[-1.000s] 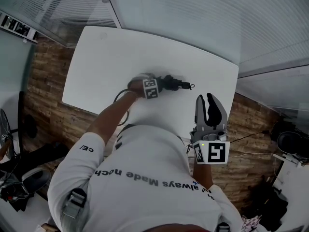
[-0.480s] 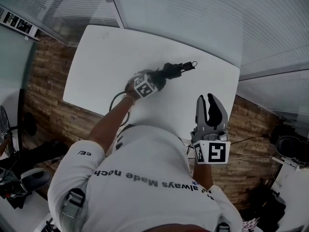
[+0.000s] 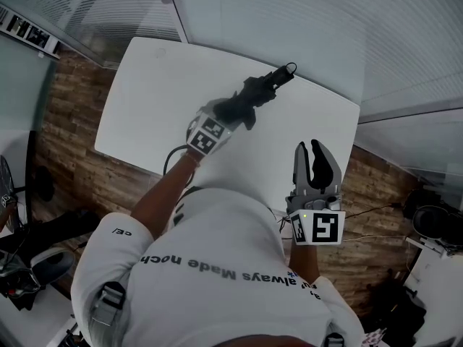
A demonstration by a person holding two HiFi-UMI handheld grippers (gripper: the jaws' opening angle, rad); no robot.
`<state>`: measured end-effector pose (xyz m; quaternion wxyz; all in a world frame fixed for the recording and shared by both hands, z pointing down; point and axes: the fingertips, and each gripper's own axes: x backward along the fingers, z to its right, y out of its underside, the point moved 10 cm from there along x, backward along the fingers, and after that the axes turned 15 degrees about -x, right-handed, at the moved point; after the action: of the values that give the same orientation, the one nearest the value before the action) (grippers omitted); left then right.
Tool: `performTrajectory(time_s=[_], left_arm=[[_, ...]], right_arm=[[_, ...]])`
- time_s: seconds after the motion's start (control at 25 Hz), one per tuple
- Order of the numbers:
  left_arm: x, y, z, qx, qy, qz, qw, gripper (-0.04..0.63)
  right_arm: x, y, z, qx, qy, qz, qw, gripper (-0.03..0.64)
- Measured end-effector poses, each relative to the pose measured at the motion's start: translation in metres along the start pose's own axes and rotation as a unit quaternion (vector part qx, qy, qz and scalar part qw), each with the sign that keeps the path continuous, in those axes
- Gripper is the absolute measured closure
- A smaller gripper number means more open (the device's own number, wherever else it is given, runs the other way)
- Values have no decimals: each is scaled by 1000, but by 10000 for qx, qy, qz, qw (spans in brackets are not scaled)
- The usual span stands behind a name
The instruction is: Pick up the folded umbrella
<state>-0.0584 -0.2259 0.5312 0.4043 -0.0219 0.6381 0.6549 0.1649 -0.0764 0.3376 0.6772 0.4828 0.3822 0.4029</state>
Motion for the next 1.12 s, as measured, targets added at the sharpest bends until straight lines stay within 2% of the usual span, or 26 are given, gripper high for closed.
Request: performTrajectory(time_s=[0.28, 0.52, 0.68, 0.92, 1.12], left_arm=[[47, -40, 2, 270, -284, 789, 9961, 356], [90, -69, 0, 436, -670, 1462, 9860, 356], [117, -88, 1, 383, -887, 1825, 9784, 354], [150, -103, 10, 429, -1090, 2448, 9625, 354], [174, -111, 18, 456, -1514, 2904, 9438, 351]], right_arm=[[1, -1, -1, 32, -20, 20, 10000, 523], [2, -3, -1, 46, -31, 19, 10000, 523], [1, -1, -1, 64, -25, 11, 10000, 525], [1, 0, 0, 80, -7, -3, 10000, 525], [1, -2, -2, 122, -78, 17, 9999, 525]])
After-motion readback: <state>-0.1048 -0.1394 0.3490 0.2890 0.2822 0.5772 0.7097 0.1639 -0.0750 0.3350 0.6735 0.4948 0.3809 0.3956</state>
